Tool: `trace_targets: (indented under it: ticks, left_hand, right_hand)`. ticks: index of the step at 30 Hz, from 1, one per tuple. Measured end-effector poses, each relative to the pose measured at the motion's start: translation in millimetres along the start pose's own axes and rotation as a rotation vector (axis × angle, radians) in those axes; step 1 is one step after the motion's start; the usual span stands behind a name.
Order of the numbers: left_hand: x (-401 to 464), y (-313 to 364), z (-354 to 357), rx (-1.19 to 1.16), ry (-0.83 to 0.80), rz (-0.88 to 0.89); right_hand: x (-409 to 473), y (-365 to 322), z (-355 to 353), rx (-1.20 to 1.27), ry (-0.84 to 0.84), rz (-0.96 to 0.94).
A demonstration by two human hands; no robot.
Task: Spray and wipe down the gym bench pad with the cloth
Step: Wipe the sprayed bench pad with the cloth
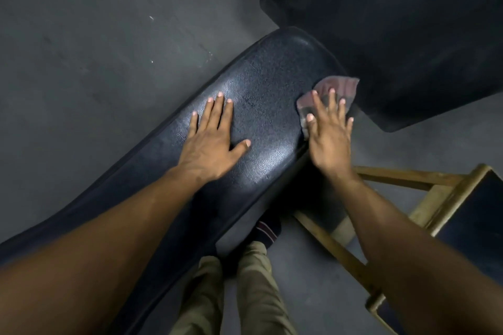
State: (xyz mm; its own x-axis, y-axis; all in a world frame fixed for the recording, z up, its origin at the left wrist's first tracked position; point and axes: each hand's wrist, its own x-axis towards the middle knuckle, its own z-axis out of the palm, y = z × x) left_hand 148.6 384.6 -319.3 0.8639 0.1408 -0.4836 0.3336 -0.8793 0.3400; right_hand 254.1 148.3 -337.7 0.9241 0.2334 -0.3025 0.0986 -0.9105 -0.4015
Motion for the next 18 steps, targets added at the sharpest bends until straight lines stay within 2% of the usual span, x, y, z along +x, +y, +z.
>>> trace_targets:
  ticks: [2,5,7,10,12,14,16,18]
  left_hand:
    - [0.9,2.0,-0.6,-0.021,0.012,-0.012]
    - [0.5,5.3,-6.1,-0.085,0.020,-0.030]
    - [-3.2,1.6,-9.4,-0.101,0.040,-0.033]
    - [-10.9,-16.0,-10.2,-0.082,0.097,-0.058]
    - [-16.0,-29.0,-7.8,-0.075,0.127,-0.098]
    - [-21.9,-39.1,-5.0,-0.075,0.146,-0.150]
    - [-29.5,-45.3,-2.1,-0.084,0.172,-0.191]
    - [-37.9,-48.9,-1.2,-0.093,0.185,-0.219]
  right_hand:
    - [-20.6,-11.4,10.1,-0.037,-0.012,-0.049]
    - [-69.8,-11.3,14.9,-0.221,-0.151,-0.322]
    - [-74.5,-0.8,8.7,-0.305,-0.225,-0.402]
    - [-36.4,-0.4,-0.4,-0.285,-0.171,-0.307]
    - [0.5,-18.4,-2.0,-0.223,-0.090,-0.182]
    - [28.8,-48.3,4.2,-0.198,-0.059,-0.139]
    - [35.8,-81.1,16.7,-0.209,-0.096,-0.227]
    - [23.5,-106.0,29.4,-0.245,-0.185,-0.403]
